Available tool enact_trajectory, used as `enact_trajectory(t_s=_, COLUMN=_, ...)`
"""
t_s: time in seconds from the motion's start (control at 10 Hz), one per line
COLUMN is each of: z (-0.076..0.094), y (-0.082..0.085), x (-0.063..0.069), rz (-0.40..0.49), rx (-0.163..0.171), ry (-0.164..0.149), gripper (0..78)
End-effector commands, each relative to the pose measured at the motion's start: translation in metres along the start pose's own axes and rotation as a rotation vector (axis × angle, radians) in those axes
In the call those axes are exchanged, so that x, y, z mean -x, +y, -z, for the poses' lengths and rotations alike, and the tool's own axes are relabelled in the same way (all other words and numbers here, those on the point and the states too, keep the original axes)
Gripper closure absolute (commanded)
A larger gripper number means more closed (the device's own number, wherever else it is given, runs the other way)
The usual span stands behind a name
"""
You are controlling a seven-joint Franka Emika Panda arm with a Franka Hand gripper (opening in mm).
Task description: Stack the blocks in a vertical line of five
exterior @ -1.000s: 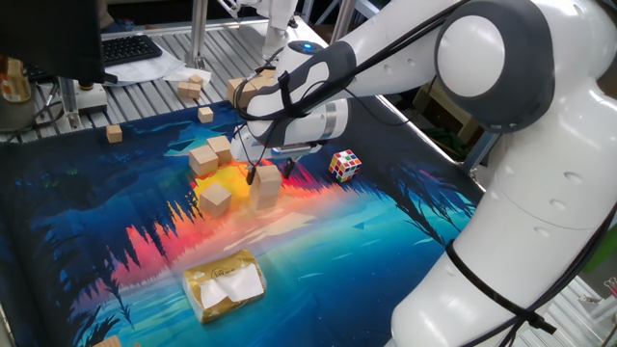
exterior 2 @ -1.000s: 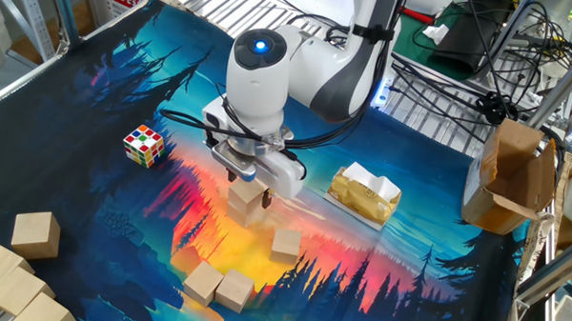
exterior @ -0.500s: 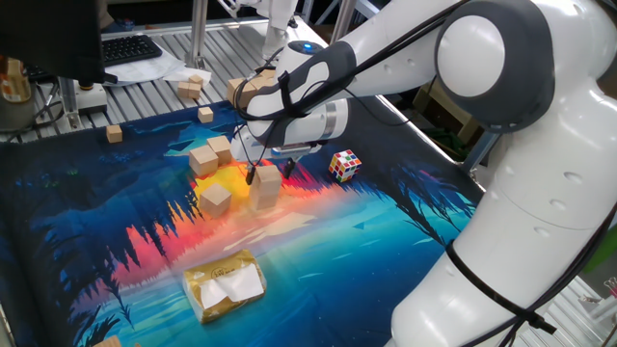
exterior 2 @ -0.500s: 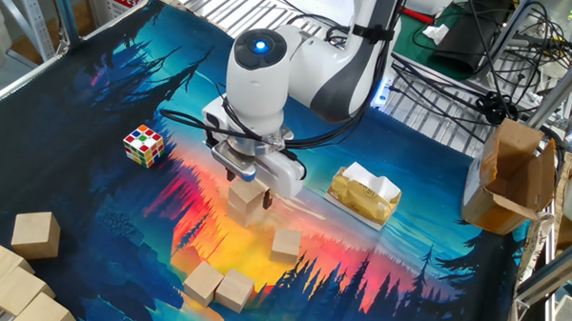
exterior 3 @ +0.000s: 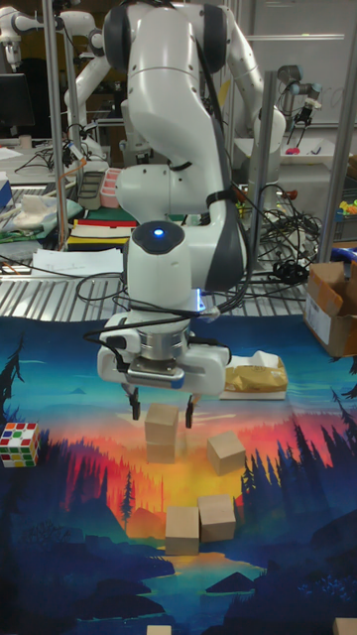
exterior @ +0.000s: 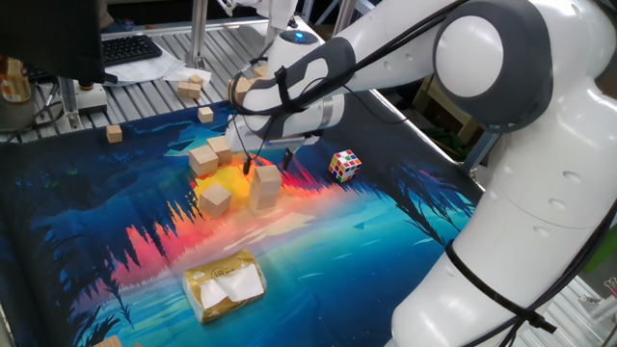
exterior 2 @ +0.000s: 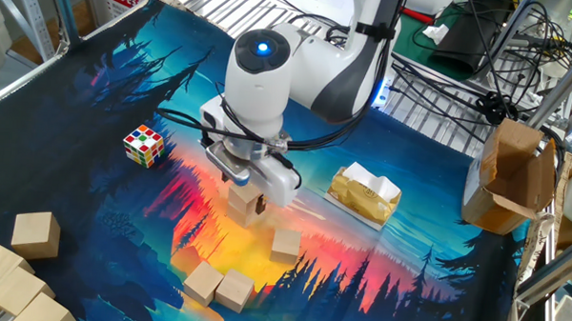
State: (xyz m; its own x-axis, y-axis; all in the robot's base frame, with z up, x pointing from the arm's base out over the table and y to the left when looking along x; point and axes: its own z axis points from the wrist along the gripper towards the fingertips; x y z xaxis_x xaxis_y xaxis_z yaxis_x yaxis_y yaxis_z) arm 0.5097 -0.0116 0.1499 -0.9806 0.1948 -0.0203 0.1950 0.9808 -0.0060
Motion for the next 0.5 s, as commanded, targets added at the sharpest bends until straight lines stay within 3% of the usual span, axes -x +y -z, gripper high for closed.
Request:
enact_trajectory(t_s=0.1, z=0.014, y=0.006, x=0.022, rz=-0.118, rx=-0.047, ry=-0.003, gripper=0.1)
enact_trajectory(t_s=0.3, z=0.019, y=0.007, x=0.033, rz=-0.213, rx=-0.045, ry=0.012, gripper=0.1)
enact_trajectory(t_s=0.5, z=0.023, y=0.007, x=0.042, rz=-0.367, rx=-0.052, ry=0.029, gripper=0.1)
